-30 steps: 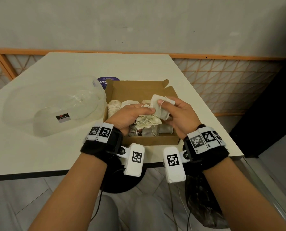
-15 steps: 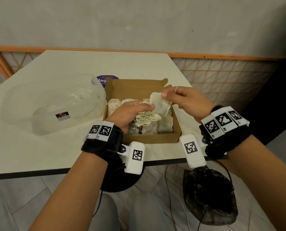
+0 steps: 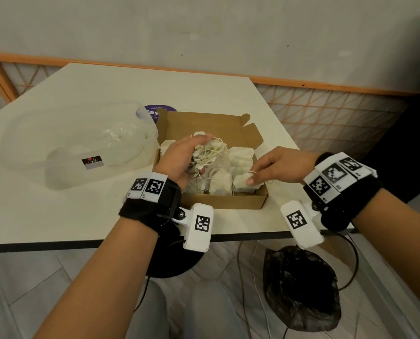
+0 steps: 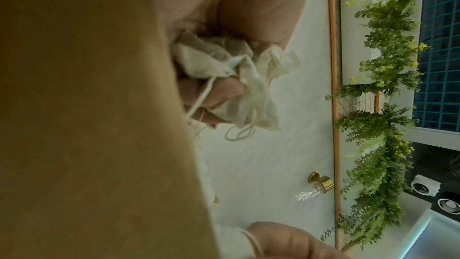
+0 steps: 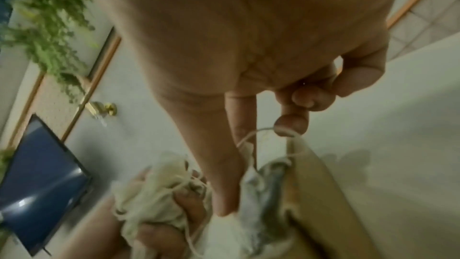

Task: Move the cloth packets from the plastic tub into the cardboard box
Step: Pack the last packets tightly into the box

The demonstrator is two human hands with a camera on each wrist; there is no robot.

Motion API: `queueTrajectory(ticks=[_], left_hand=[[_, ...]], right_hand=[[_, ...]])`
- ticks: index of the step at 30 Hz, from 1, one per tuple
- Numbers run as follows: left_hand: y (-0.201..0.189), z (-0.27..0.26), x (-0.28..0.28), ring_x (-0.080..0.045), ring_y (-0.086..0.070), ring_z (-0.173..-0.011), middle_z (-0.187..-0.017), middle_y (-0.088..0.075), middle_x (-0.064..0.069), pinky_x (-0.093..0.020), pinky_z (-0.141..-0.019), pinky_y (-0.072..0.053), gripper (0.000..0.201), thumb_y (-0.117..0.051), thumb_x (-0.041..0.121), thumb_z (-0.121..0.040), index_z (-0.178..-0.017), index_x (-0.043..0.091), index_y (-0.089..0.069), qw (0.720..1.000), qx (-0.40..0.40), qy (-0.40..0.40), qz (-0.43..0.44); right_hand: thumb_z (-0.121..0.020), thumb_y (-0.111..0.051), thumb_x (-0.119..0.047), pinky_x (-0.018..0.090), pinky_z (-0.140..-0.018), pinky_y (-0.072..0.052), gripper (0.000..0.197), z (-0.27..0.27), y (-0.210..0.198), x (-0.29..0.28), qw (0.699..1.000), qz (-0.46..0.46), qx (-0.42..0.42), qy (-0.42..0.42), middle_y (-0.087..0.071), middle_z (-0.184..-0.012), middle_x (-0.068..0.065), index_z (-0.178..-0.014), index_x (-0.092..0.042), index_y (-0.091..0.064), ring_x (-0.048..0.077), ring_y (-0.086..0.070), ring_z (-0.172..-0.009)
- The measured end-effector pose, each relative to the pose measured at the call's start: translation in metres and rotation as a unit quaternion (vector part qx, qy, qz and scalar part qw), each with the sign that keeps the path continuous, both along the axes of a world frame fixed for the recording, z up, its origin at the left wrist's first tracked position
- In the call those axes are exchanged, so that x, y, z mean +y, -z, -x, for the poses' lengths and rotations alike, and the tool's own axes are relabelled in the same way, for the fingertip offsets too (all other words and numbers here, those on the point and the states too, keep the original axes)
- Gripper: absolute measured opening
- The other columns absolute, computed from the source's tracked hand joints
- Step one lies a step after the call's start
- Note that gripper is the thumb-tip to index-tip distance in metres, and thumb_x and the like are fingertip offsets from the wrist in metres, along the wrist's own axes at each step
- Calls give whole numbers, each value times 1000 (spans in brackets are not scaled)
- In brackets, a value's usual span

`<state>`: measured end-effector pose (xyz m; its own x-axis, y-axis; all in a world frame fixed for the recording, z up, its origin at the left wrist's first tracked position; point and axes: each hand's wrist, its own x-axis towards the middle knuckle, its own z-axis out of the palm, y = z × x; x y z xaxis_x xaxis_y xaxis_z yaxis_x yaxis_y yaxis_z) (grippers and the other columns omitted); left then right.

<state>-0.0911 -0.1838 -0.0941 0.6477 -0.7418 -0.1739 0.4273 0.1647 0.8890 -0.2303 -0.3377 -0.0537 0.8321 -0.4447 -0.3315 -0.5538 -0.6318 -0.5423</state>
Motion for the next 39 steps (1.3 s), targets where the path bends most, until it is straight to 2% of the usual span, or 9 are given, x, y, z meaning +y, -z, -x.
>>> queueTrajectory(ticks=[6,12,16,19,24,28,31,34,39], left_hand=[[2,-2,0,-14,-60,-64,-78,-64,-2,-16,-44,-41,21,-63,25,-86,-102,12,-64,1000,-2,0,-4],[1,-1,1,-11,-61,-58,-73,-65,1,-15,-43,-41,20,-61,23,-88,-103,11,-62,1000,0,-3,5],[0,-1,1,-10,-62,-54,-68,-66,2,-14,-42,-41,18,-60,20,-88,-104,10,-62,1000,11,-10,16],[2,-1,0,-11,-61,-58,-71,-66,2,-16,-43,-41,20,-62,23,-87,-103,13,-63,1000,2,-14,5],[3,-2,0,-9,-60,-55,-70,-66,3,-16,-42,-40,17,-63,24,-86,-101,14,-64,1000,1,-18,0],[3,-3,0,-9,-60,-54,-72,-65,2,-15,-42,-40,17,-61,23,-87,-101,13,-64,1000,0,-16,3],[3,-4,0,-9,-59,-56,-76,-65,1,-16,-42,-39,19,-61,23,-87,-104,13,-63,1000,3,-17,4],[3,-4,0,-9,-60,-55,-78,-64,0,-16,-41,-40,22,-62,23,-87,-107,13,-61,1000,9,-24,4],[3,-5,0,-8,-60,-53,-81,-63,-1,-15,-41,-40,22,-62,24,-87,-106,13,-61,999,28,-33,16]], right_hand=[[-69,-79,-33,24,-100,-34,16,-13,1,-5,995,-7,-48,86,-63,-110,-7,-81,-27,-70,10,-51,-108],[-74,-74,-16,7,-56,-40,6,-2,-19,2,995,-85,-54,-9,-64,-72,-5,-80,-15,-73,3,-54,-63],[-72,-76,-23,25,-85,-45,6,-7,-6,1,998,29,3,-46,-71,-79,-4,-76,-23,-73,6,-60,-77],[-73,-76,-23,23,-81,-43,10,-11,5,5,997,65,-9,-43,-64,-65,-12,-73,-27,-68,2,-57,-67],[-75,-74,-31,32,-88,-43,15,-16,14,7,979,195,-20,-48,-51,-77,-10,-89,-27,-68,14,-51,-86],[-72,-77,-28,24,-67,-37,29,-15,4,2,976,206,-65,-28,-40,-85,-6,-96,-27,-61,9,-44,-77],[-78,-70,-22,21,-60,-32,14,-5,-11,9,970,214,-105,-57,-48,-83,-4,-87,-28,-61,6,-44,-70],[-87,-58,-36,23,-75,-40,13,6,-12,34,967,175,-53,-177,-65,-88,-9,-92,-30,-69,6,-55,-79],[-90,-38,-54,37,-101,-26,38,13,16,44,940,265,14,-216,-63,-101,-11,-108,-34,-65,10,-54,-99]])
